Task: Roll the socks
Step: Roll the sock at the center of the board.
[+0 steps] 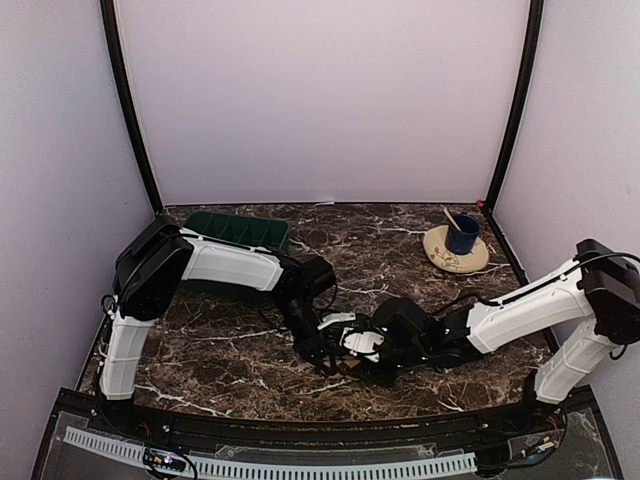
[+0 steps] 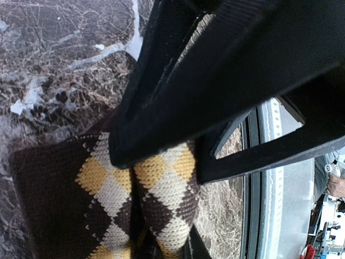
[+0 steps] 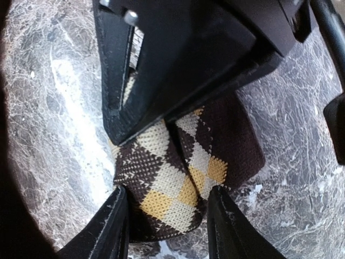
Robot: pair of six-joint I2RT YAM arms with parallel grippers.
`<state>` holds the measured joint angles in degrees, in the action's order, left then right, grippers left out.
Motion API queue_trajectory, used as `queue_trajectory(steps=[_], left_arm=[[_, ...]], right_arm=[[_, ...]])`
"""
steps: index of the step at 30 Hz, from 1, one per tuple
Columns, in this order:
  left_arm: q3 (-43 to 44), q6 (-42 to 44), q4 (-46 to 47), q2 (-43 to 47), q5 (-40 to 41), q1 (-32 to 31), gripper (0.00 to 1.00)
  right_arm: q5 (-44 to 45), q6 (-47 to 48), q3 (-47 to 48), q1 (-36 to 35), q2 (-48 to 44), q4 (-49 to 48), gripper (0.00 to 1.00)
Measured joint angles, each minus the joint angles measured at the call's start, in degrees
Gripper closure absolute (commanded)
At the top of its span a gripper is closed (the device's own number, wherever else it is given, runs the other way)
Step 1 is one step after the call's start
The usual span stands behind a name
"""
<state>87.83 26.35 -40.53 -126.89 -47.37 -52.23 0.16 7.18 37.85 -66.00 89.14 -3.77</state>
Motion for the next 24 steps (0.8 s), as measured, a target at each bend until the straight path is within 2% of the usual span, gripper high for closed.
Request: queue_trajectory(steps=[8,16,21,24], left_arm=[[0.0,0.0,-0.1,-0.1,-0.2,0.0,0.93],[0.1,0.0,-0.3,-0.5,-1.2,0.4,0.93],[0.1,-0.2,-0.5,-0.5,-1.2,0.4,0.92],[0.1,-0.5,-0.5,-0.5,-1.2,0.4,0.92]], right_arm=[[-1.3,1.2,1.2,0.0,1.3,0.9,0.64],[-3.0,1.6,1.9,0.0,2.9,1.2,0.88],[-3.3,1.1,1.9,0.0,2.7,1.2,0.99],[-3.4,0.4,1.9,0.0,2.6,1.2,1.0]])
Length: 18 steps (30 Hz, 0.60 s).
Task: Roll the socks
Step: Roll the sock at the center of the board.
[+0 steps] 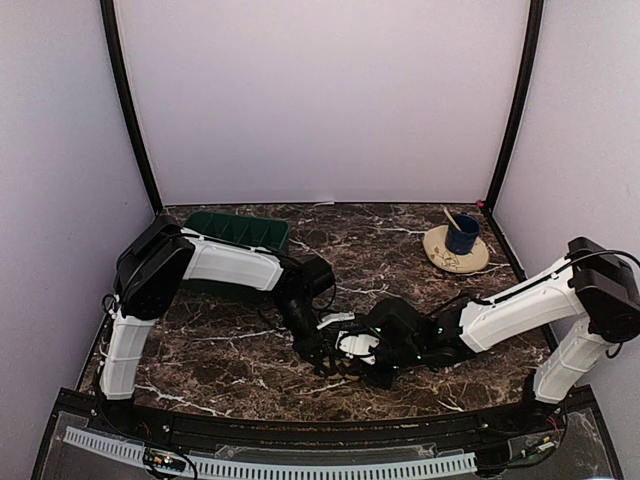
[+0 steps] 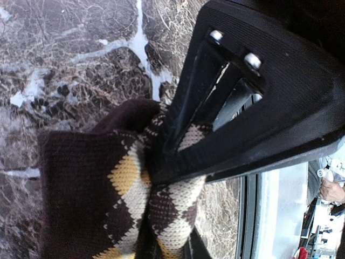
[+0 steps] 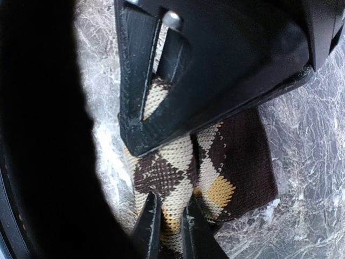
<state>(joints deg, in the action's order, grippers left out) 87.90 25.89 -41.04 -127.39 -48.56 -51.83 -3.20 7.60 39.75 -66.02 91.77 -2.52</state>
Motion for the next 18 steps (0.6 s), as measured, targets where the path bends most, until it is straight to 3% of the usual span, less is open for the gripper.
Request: queue_trajectory(steps=[9,11,16,18], left_arm=[[0.3,-1.1,-0.5,0.0,0.8,0.0,0.85],[0.3,-1.3,-0.5,0.0,0.9,0.0,0.8],[-2.6,-2.4,1.0,2.6,2.0,0.6,0.51],[-4.6,-2.7,2.1,4.3,2.7,0.9,0.47]], right_arm=[[-3.7,-3.6,-0.8,1.8,0.1,-1.5,1.0],[-6.2,-5.4,-1.4,2.7,0.3,-2.8,1.0],[-10.3,-8.2,-1.8,4.8,1.2,-5.1,1.0],[-12.2,-9.2,-1.9,5.4,1.8,-6.6,1.0]])
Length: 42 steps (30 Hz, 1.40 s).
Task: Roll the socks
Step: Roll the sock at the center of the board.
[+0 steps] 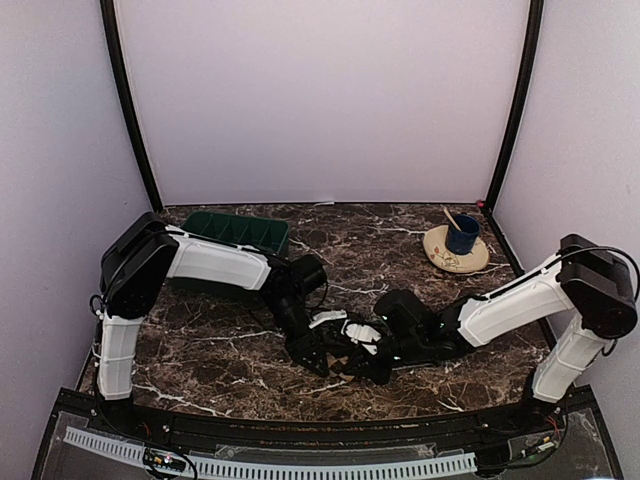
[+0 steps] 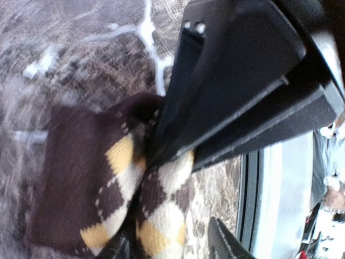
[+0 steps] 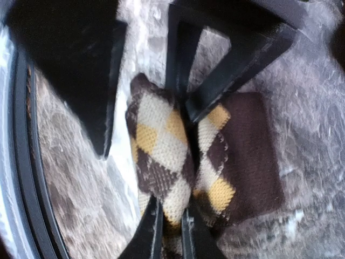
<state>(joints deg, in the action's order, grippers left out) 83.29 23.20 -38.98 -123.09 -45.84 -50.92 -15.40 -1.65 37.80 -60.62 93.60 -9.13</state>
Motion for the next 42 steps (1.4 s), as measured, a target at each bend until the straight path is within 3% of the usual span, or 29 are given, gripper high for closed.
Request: queue_trajectory(steps=[14,34,42], left_arm=[[-4.0,-2.1,4.7,3.3,3.0,0.6,0.38],[0.2,-2.9,1.6,1.9,13.6,-0.3,0.39],[2.1,-3.0,-0.3,0.6,15.7,-0.5,0.37]], right_arm=[[-4.0,-3.6,-2.6,1.8,0.7,-6.5,1.0],[-3.8,-5.6,-3.9,2.3,3.1,-14.0,1.0],[-3.8,-3.2,-1.7,2.4,3.6,-11.6,1.0]])
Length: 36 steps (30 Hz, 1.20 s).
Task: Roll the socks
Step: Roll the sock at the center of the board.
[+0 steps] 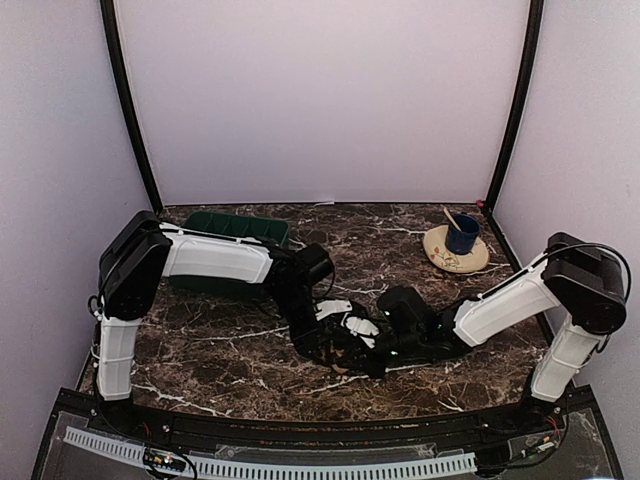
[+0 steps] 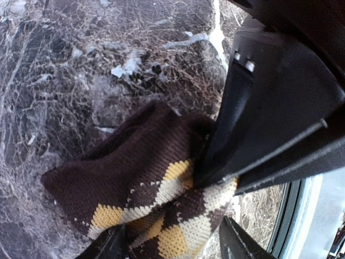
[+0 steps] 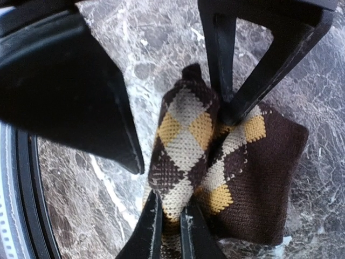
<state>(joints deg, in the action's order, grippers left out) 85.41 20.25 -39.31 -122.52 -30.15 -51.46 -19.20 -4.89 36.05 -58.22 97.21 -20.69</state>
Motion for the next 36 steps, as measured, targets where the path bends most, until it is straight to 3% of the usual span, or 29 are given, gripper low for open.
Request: queue_trajectory(steps=[17,36], left_arm=[[2.0,-0.8,-2.4,-1.2,0.4,0.1,0.37],[1.3,-1.0,-1.7,-1.7,-5.5,2.4,0.37]], right_arm=[[3.9,0.7,-1.6,0.0,-5.2,3.3,1.0],[5.2,-0.4,-4.0,0.0,-6.9,1.3,1.0]])
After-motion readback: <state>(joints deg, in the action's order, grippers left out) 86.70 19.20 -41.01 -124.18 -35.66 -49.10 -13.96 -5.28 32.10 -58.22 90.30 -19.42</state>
